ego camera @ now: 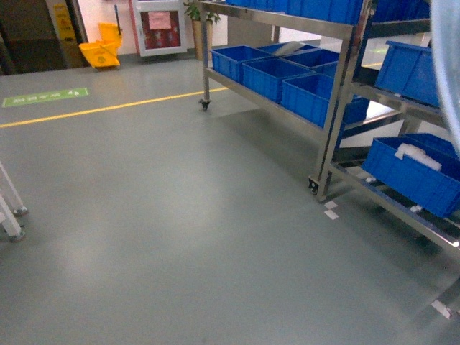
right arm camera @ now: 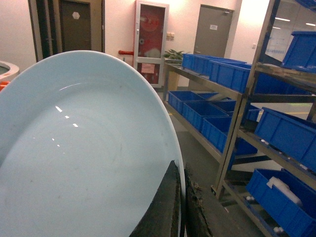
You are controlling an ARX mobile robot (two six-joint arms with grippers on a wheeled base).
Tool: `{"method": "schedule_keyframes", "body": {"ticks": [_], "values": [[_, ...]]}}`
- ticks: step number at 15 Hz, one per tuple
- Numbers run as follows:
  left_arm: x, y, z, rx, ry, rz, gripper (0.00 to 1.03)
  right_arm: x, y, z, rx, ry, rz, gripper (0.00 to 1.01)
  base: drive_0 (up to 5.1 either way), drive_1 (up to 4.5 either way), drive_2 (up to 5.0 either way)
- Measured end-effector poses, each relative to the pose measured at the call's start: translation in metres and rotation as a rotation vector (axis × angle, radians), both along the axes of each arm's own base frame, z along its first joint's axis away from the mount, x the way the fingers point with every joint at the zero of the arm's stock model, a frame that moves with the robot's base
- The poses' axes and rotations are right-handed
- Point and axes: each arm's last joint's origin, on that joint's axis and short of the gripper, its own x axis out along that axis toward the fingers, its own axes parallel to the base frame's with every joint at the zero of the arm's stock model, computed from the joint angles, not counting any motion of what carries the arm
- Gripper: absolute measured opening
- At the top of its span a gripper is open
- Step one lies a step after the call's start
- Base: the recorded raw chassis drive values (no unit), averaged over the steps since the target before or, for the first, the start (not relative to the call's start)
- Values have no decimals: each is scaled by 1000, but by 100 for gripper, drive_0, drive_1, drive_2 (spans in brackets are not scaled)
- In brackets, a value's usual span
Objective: Place blue tray on left shelf second layer neatly
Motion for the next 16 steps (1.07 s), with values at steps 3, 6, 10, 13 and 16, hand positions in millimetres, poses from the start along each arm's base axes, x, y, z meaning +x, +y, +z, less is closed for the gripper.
{"method": "schedule_keyframes", "body": {"ticks": [3,6,10,13,16], "values": [[0,0,0,-1,0,1,98,0,0,0,-2,-2,-1,2,0,0,0],[0,0,0,-1,2,2,98,0,0,0,-2,2,1,2,0,0,0],[0,0,0,-1,2,2,98,0,0,0,-2,0,-1,2,-134,-134,-134],[0,0,0,-1,2,2,98,0,0,0,-2,1,-1,2,-167,-167,-167],[0,0,0,-1,2,2,98,0,0,0,-2,0,-1,2,-165,-165,-165]]}}
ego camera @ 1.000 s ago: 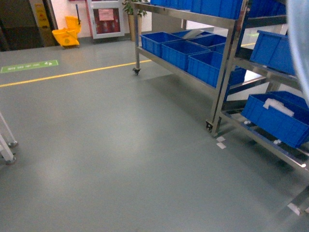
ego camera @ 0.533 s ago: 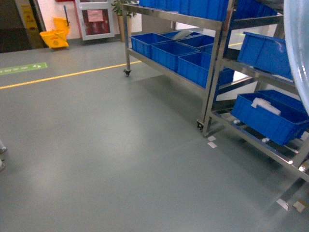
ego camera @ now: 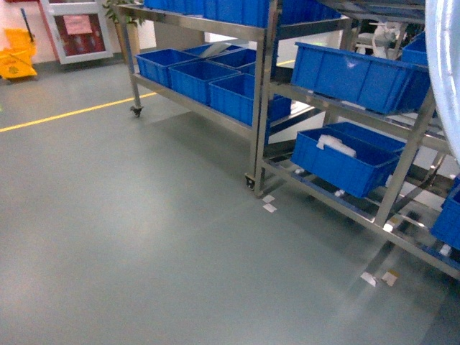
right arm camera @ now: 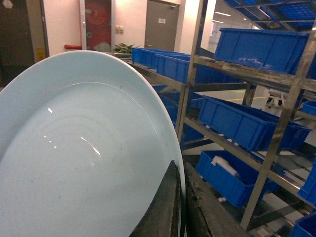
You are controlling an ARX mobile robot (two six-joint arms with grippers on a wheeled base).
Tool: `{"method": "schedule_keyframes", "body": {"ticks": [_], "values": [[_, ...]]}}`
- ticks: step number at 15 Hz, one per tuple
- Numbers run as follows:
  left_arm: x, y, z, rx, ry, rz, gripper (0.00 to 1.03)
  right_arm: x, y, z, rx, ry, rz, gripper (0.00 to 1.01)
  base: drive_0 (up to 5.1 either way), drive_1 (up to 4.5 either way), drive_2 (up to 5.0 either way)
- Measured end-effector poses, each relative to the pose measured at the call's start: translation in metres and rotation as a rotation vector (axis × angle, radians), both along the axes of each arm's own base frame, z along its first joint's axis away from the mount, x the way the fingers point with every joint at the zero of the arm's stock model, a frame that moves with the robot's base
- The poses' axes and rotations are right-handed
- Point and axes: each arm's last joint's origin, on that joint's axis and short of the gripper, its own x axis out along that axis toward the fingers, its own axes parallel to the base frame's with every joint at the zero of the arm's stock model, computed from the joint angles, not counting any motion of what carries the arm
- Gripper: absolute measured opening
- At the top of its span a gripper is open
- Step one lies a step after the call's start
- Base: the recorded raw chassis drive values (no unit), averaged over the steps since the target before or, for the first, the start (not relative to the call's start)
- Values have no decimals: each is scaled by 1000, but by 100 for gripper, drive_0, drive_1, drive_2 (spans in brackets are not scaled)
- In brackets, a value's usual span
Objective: Place blue tray on left shelf second layer neatly
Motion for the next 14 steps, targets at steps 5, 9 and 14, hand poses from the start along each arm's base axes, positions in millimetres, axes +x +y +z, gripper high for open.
{"method": "schedule_keyframes", "body": {"ticks": [5,9,14], "values": [[0,0,0,0,0,0,98,0,0,0,0,0,0,2,-164,-164,-164],[0,0,0,0,-1,0,98,0,0,0,0,-3,0,2,-176,-176,-176],[0,0,0,0,0,1,98,0,0,0,0,0,0,2,-176,-176,-176]]}}
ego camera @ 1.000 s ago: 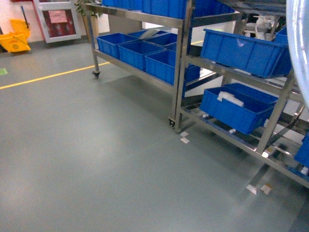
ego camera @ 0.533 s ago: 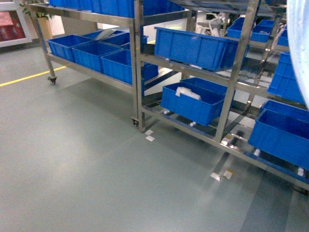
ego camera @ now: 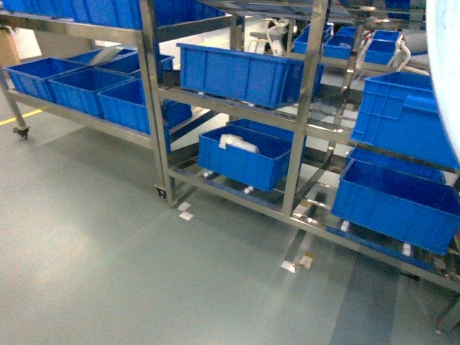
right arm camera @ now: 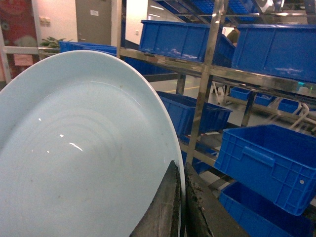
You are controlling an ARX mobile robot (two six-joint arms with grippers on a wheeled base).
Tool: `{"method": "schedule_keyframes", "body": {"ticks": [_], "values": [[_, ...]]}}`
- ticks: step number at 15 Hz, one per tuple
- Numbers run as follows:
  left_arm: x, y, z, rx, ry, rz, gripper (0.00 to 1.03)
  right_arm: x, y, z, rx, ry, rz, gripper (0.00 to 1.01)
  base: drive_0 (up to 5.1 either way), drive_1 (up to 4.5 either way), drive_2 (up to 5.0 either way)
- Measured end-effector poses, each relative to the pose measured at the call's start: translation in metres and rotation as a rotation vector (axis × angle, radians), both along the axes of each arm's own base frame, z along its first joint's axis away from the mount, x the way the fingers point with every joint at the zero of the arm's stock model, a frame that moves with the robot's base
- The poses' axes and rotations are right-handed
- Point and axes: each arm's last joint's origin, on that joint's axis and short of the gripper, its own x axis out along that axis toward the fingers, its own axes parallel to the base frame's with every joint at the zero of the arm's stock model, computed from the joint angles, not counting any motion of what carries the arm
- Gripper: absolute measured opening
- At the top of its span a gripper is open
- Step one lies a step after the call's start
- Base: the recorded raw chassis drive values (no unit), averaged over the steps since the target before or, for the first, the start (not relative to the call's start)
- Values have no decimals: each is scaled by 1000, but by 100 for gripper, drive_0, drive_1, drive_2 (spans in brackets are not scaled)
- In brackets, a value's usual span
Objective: Place blue tray on left shelf second layer neatly
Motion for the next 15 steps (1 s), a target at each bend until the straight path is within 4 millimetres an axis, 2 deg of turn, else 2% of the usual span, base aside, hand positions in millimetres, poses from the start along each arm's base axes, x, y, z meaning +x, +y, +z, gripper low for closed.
{"method": "schedule_keyframes", "body": {"ticks": [15], "values": [[0,0,0,0,1,-1,98,0,0,0,0,0,0,2,-161,248,-571]]}}
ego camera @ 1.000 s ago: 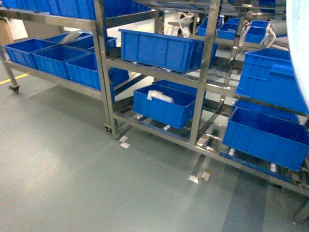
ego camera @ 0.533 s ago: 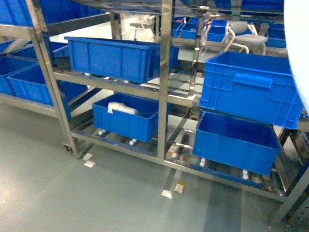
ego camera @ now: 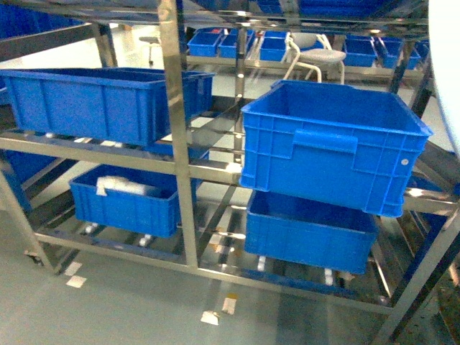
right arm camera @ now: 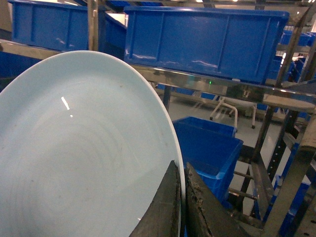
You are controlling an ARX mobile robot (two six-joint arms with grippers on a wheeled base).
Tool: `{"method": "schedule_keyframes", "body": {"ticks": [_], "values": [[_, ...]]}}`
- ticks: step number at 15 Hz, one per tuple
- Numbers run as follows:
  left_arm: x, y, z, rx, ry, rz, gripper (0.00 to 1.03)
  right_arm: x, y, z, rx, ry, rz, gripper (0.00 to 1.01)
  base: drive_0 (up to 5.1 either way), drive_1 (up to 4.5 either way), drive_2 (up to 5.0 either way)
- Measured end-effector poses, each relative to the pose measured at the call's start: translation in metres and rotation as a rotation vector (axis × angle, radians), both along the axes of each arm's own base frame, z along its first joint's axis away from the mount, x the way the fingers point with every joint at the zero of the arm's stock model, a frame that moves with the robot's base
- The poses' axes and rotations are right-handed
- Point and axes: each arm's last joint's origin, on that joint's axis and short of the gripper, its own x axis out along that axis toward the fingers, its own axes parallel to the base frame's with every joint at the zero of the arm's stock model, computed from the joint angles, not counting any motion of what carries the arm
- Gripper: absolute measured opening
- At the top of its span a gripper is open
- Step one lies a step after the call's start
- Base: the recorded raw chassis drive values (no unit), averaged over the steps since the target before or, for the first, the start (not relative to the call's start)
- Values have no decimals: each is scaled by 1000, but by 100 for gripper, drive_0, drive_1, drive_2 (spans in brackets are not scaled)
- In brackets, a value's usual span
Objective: Place blue tray on left shelf second layer neatly
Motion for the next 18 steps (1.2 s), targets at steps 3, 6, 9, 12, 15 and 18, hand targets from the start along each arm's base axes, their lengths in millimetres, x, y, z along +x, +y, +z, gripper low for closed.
{"method": "schedule_keyframes", "body": {"ticks": [3,6,9,12,15,18], "values": [[0,0,0,0,0,-1,98,0,0,0,0,0,-2,2,-56,354,-467],[0,0,0,0,0,-1,98,0,0,0,0,1,0,2,17,427,-394],[0,0,0,0,0,-2,98,0,0,0,0,2,0,2,6,417,-405],[0,0,0,0,0,-2,98,0,0,0,0,0,0,2,7,418,-404],[0,0,0,0,2,-1,98,0,0,0,0,4,0,2,3,140,-135],[0,0,0,0,0,-1,98,1,0,-1,0,6,0,2,0,0,0]]}}
